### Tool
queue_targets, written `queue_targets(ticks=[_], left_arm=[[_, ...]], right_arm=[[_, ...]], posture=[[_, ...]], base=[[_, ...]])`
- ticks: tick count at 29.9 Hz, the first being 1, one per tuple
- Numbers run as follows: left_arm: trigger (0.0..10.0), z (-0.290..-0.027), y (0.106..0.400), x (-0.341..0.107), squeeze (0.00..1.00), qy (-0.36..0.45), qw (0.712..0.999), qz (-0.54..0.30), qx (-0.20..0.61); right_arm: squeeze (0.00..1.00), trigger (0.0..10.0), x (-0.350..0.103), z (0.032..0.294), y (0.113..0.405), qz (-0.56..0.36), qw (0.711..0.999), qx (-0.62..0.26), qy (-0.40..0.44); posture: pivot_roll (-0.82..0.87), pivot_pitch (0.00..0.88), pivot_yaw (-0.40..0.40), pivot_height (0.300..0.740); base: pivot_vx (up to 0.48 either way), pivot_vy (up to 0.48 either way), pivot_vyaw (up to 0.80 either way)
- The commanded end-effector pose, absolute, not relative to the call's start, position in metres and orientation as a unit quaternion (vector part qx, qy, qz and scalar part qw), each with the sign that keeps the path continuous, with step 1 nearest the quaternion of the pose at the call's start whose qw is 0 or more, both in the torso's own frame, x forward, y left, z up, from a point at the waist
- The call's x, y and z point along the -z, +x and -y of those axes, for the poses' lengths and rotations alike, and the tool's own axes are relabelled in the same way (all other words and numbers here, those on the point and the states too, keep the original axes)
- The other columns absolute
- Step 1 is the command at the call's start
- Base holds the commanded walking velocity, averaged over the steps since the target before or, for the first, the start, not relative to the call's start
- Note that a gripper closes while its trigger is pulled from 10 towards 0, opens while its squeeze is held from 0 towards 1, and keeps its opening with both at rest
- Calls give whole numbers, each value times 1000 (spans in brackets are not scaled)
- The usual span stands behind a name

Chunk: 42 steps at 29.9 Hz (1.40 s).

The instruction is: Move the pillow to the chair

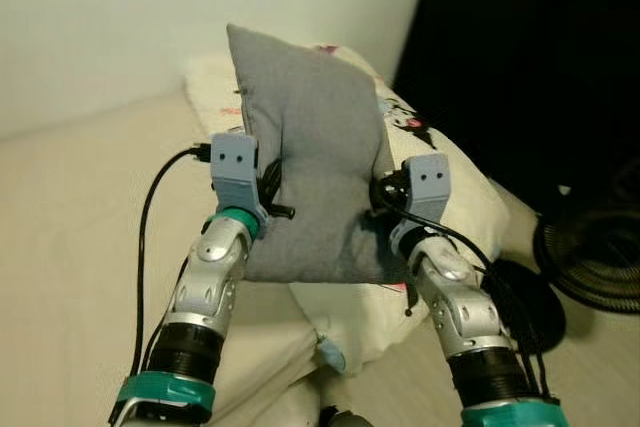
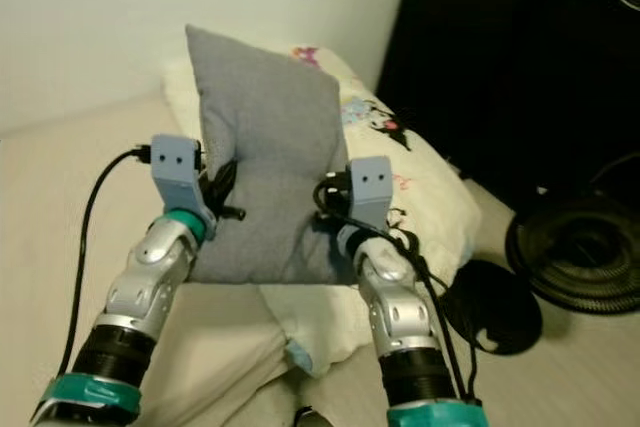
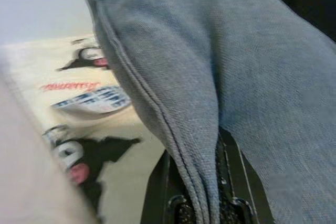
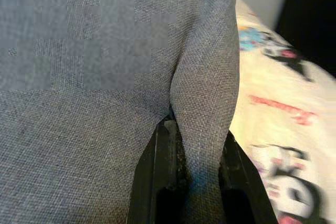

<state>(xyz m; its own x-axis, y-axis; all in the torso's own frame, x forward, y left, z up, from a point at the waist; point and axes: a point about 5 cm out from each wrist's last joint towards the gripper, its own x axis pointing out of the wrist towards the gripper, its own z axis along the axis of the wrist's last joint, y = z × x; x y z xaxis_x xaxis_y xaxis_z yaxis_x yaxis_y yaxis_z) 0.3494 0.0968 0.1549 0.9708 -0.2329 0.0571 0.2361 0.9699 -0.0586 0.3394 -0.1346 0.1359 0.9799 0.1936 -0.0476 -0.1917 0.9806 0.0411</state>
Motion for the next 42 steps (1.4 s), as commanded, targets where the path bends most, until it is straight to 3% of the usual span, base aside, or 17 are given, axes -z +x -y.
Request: queue_targets(ticks=[1,3,5,15,24,28,34,37,42], left_arm=[[10000,-102,347,-161,0,-21,992,42,117],[10000,-102,346,-161,0,-33,991,37,125],[10000,-100,347,-161,0,-31,990,33,131],[10000,-98,348,-176,0,-22,990,37,134],[10000,-90,345,-191,0,19,988,47,149],[10000,-97,350,-193,0,-3,987,65,150],[10000,-116,351,-184,0,-37,994,53,94],[10000,-114,347,-178,0,-72,994,45,68],[10000,-108,342,-174,0,-73,993,40,80]], right_arm=[[0,10000,-140,136,336,-16,995,-93,32],[0,10000,-137,132,334,-16,995,-80,51],[0,10000,-135,130,332,-15,995,-69,64],[0,10000,-115,116,319,-24,994,-67,79],[0,10000,-121,121,320,-17,993,-60,98],[0,10000,-143,123,327,17,992,-56,111],[0,10000,-153,130,327,39,990,-45,128],[0,10000,-143,128,325,22,988,-48,143],[0,10000,-143,121,325,20,988,-69,137]], posture=[[25,12,23,740],[37,38,89,740],[45,43,102,740],[98,33,147,740],[142,45,180,740],[41,44,184,740],[64,30,110,740],[60,10,48,740],[49,10,34,740]], base=[[0,0,-800],[0,0,-800],[0,0,-800],[0,0,-800],[0,0,-800],[0,0,-800],[0,0,-800],[0,0,-800],[0,0,-800]])
